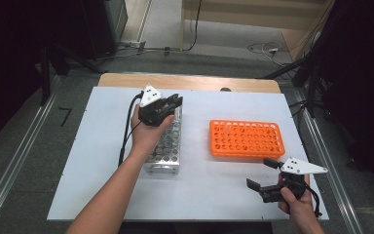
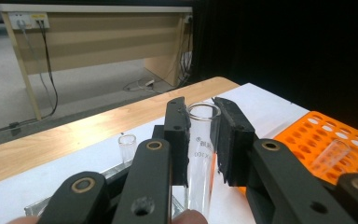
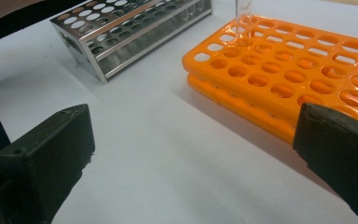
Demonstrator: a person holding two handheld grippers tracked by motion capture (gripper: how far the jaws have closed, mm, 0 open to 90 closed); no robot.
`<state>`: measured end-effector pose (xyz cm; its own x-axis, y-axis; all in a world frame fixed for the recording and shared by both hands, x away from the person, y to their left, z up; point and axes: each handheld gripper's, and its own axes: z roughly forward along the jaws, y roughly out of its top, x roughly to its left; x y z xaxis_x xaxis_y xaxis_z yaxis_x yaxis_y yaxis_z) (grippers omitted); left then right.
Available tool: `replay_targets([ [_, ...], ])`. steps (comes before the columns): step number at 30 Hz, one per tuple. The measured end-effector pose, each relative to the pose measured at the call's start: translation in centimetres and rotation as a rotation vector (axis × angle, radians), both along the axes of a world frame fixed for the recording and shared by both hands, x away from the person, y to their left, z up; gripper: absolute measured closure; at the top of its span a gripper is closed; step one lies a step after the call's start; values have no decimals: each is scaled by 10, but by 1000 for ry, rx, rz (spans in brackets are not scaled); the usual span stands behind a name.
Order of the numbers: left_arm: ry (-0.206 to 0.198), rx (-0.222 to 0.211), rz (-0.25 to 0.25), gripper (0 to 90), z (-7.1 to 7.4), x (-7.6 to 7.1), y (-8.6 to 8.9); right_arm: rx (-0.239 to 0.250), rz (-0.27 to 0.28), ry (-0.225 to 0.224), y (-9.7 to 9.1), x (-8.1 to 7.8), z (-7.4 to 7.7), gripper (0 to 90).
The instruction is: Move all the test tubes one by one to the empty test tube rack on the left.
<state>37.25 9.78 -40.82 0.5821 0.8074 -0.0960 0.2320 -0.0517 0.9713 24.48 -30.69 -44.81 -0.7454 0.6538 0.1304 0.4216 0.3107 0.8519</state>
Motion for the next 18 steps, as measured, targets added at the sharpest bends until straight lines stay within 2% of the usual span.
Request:
replay_targets([
  [10,6,14,16,761,-7,7,-4,4,0,-2,-1,0,0,0],
  [18,27,32,25,761,-12,8,-5,3,2,-3,-2,-1,0,0],
])
